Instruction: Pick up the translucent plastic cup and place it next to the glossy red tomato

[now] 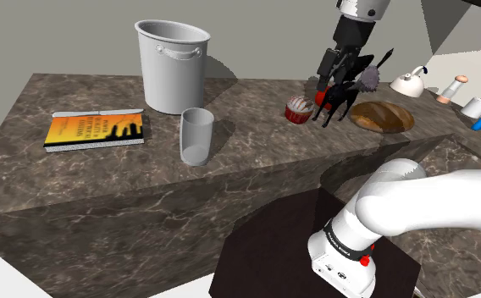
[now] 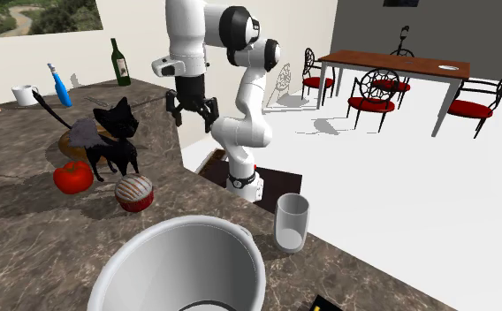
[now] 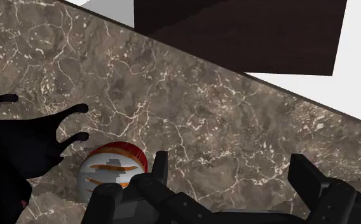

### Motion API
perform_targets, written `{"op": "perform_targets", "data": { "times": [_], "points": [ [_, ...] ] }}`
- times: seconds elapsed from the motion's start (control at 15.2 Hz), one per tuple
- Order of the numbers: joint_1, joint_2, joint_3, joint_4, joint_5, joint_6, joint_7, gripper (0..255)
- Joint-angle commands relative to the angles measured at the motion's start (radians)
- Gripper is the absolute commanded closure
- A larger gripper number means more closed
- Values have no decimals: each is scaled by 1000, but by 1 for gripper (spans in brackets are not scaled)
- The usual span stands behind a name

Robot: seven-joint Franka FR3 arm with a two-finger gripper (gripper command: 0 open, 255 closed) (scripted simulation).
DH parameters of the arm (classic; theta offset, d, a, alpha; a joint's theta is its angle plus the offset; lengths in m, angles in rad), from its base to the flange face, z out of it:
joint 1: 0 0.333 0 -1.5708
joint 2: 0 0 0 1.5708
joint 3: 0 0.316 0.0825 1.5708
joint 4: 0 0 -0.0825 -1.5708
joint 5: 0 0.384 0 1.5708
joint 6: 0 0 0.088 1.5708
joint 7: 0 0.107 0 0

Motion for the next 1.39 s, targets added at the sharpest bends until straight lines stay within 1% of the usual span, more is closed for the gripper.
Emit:
{"op": "perform_targets", "data": {
  "times": [0.0, 0.33, 0.66, 0.99, 1.32],
  "points": [
    [0, 0, 0, 0, 0, 0, 0, 0],
    [33, 55, 88, -11, 89, 58, 106, 0],
    [65, 135, 175, 5, 167, 123, 207, 0],
    [92, 237, 260, 48, 228, 191, 304, 0],
    [113, 359, 344, 118, 267, 256, 400, 0]
  ]
}}
